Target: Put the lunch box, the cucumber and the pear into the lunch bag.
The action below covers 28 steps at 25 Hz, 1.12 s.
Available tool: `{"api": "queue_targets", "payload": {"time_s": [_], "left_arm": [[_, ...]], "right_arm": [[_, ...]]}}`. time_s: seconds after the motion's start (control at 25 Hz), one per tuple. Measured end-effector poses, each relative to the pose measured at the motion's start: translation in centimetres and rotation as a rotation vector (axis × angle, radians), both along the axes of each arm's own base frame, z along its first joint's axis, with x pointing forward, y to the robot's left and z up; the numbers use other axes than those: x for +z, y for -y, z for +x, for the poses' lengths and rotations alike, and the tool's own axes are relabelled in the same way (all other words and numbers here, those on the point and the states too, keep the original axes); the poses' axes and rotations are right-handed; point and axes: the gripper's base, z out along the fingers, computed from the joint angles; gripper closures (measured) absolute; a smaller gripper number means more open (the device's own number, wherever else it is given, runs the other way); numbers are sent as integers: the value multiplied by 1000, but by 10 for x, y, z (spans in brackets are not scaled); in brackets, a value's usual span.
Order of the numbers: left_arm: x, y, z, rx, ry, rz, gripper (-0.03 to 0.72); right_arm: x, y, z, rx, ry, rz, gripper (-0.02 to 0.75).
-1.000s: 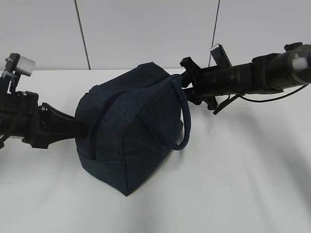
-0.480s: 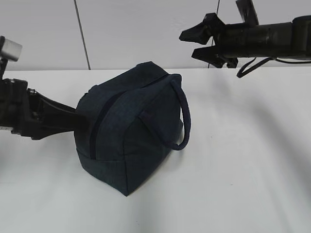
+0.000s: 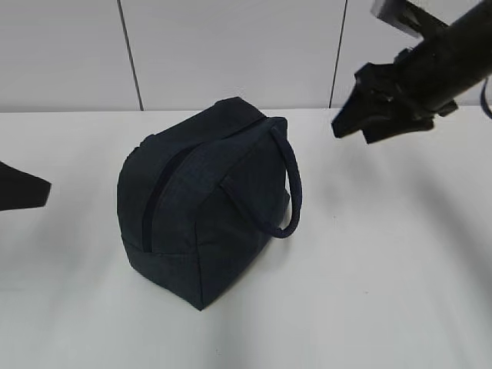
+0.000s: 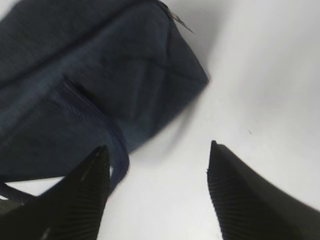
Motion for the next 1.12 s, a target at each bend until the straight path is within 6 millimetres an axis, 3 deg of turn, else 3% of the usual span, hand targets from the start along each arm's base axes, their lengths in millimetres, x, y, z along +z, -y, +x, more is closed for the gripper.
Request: {"api": "queue_targets", "payload": {"time_s": [0.24, 0.48, 0.72, 0.92, 1.12], "left_arm": [[22, -14, -37, 184, 10, 42, 373], [36, -19, -73, 274, 35, 10, 382], [44, -29, -120, 383, 73, 23, 412], [43, -37, -154, 435, 109, 71, 412], [38, -46, -182, 469, 144, 149, 412]], "right_arm": [[5, 22, -67, -137, -88, -189, 257], [18, 43, -137, -210, -13, -352, 257], [31, 51, -209, -321, 134, -315, 257], [21, 55, -259, -394, 234, -255, 258], [9, 60, -297, -400, 306, -272, 265]]}}
